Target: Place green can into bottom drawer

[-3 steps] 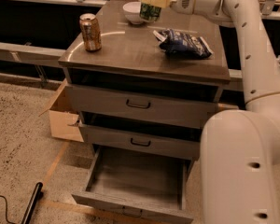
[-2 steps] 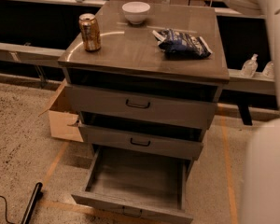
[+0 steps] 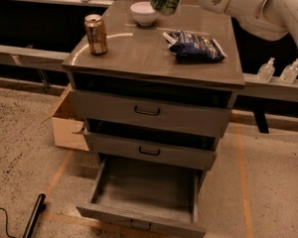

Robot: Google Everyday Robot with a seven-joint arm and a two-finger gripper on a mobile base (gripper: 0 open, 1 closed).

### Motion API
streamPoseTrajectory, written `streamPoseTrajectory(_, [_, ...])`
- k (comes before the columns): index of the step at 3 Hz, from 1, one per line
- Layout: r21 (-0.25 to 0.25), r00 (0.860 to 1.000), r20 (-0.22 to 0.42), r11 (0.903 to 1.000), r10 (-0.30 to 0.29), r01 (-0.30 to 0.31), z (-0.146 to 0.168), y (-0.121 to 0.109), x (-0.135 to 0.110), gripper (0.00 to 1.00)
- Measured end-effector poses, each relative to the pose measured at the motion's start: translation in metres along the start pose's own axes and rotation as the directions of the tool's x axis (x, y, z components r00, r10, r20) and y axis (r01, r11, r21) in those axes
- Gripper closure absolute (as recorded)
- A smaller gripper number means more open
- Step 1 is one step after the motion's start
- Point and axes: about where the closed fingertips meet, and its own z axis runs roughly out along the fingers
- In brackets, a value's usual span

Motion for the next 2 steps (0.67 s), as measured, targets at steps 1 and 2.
streamPoseTrajectory(1, [-0.105, 0.996, -0.027, 0.9908, 0.083, -0.086, 0.028, 0.042, 0.068, 1.0])
streamPoseTrajectory(2, [-0.203, 0.969, -0.105, 0.9485, 0.226, -0.243, 0.058, 0.092, 0.162, 1.0])
